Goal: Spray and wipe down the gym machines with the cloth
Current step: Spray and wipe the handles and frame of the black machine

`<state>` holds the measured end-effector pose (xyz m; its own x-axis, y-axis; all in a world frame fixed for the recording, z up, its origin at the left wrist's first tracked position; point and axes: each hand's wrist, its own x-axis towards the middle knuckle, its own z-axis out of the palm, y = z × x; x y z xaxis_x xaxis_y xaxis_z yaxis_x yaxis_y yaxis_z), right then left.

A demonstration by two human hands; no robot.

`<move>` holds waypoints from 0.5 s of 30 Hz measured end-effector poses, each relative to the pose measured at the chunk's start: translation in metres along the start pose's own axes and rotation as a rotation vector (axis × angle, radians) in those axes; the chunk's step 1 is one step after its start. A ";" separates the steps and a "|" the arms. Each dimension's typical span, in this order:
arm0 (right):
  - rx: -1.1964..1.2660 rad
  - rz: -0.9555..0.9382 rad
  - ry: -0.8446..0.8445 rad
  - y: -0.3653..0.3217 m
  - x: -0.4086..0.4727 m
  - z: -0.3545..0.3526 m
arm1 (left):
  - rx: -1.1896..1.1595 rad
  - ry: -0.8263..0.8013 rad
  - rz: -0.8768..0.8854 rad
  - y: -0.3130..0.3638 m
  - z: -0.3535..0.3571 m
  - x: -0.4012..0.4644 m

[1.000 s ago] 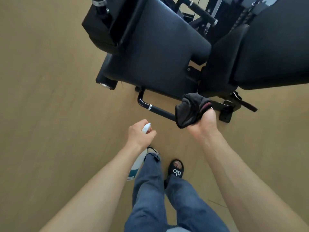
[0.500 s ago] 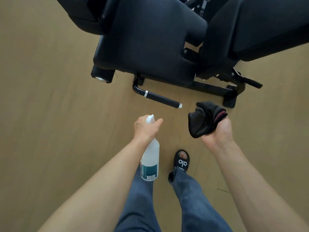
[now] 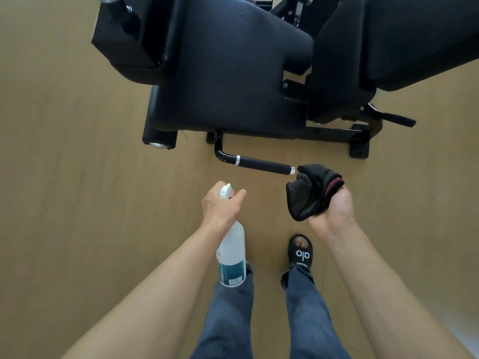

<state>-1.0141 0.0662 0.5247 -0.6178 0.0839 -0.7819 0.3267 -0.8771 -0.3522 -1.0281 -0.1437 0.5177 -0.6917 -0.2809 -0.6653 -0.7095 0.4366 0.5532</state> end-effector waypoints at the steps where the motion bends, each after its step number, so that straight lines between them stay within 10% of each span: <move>1: 0.006 -0.010 0.000 0.001 0.001 0.001 | 0.009 -0.020 0.018 0.000 -0.003 0.003; 15: 0.002 -0.186 0.110 0.017 0.026 0.013 | 0.029 -0.220 0.113 -0.015 -0.003 0.027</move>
<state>-1.0338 0.0473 0.5052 -0.5856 0.2956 -0.7548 0.2128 -0.8424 -0.4950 -1.0371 -0.1602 0.4928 -0.7185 -0.0376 -0.6945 -0.6225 0.4800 0.6181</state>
